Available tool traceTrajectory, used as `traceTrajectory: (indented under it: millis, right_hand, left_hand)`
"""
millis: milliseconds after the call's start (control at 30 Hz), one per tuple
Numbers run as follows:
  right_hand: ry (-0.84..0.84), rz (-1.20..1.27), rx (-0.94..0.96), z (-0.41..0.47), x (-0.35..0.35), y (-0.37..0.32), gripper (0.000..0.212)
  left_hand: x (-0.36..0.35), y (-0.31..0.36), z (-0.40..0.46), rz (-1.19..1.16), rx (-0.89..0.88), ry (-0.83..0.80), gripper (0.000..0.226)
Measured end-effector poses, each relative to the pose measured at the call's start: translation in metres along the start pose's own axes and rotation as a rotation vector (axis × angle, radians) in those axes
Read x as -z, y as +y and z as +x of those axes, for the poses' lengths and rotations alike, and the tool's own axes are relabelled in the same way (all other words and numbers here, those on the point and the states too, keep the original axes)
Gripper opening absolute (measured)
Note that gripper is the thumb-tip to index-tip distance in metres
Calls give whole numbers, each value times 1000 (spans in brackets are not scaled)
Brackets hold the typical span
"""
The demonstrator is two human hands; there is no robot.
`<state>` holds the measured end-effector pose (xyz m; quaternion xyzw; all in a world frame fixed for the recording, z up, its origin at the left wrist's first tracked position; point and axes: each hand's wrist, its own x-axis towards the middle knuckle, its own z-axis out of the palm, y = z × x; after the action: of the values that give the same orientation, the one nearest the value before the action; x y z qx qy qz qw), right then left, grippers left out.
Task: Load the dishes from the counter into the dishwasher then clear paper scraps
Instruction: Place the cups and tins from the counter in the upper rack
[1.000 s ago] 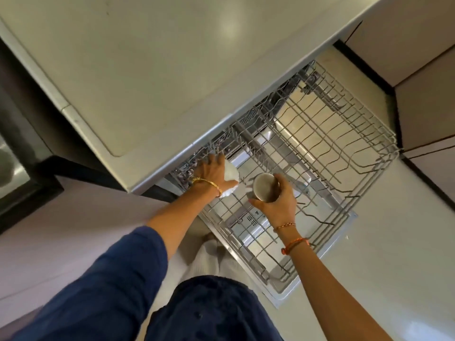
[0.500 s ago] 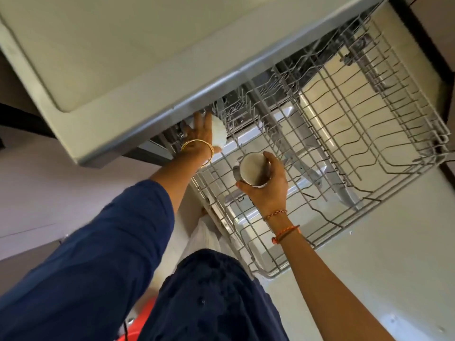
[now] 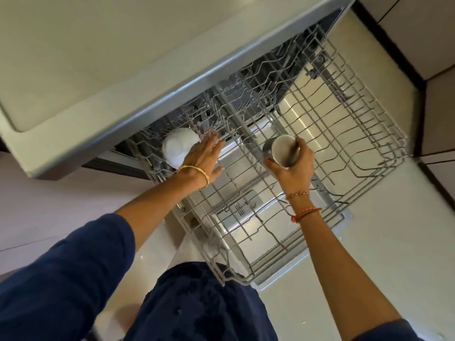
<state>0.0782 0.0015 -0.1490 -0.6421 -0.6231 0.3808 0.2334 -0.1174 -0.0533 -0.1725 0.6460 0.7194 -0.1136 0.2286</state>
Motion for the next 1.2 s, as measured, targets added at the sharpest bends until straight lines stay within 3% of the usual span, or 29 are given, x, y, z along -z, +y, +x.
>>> traceTrajectory:
  millis: [133,300,467,667,800,900,1033,1100,1200]
  right_hand:
    - [-86,-168,52,29,-2,29,83]
    - [-146,-308,126,39,-25,58,87]
    - [-113,-389,145,40,-31,63,88]
    - [-159,-659,172,39,-25,66,95]
    - [-63,-498,255,30,-20,64,86]
    - [173,-307,465,19,-16,61,50]
    - [328,-14,431,8,-5,33,24]
    - [417,184,443,-1,0,4,22]
    - [503,366,604,-8,6,-47,26]
  left_hand:
    - [-7,20,2,-15,42,-98,60]
    - [-26,30,0,161,75,-193,58]
    - [-31,25,-5,217,49,-195,59]
    - [-35,25,-7,163,64,-164,59]
    - [-32,29,-11,36,87,-46,51]
    - [-30,31,-20,-32,50,70,43]
    - [-16,28,-36,-163,-15,225,31]
    - [-3,27,-49,-233,-66,326,28]
    - [18,24,-65,-357,-218,553,30]
